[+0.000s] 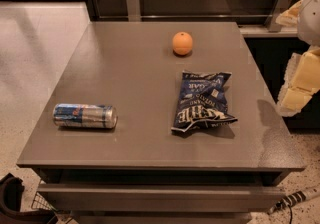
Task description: Place redbull can upright
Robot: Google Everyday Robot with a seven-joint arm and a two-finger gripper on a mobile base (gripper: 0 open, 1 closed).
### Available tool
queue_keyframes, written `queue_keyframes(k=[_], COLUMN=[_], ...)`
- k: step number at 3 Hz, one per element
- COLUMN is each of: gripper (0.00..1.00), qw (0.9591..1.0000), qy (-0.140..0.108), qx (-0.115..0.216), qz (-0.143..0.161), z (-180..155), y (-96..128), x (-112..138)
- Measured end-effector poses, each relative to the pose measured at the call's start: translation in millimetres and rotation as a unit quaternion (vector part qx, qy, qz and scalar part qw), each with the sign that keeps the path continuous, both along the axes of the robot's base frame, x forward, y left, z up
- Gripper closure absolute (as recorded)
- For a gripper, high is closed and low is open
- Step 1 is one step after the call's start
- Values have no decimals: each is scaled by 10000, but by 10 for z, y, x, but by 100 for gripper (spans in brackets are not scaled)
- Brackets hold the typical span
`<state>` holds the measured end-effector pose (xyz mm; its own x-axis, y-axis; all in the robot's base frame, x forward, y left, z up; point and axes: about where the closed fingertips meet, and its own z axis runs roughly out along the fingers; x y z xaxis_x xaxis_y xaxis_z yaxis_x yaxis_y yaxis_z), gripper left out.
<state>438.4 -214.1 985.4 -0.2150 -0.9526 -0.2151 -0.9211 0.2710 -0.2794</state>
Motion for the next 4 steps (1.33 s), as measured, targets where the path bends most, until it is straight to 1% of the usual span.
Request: queue_keyframes(k=[1,2,3,4], gripper=[0,0,0,0], qw=[10000,9999,9992,9975], qy=[-7,-46,-84,-14], qx=[10,73,301,435], qz=[15,109,243,550], z=[4,29,-31,-137], y=[29,205,571,1091], x=[19,133,261,338])
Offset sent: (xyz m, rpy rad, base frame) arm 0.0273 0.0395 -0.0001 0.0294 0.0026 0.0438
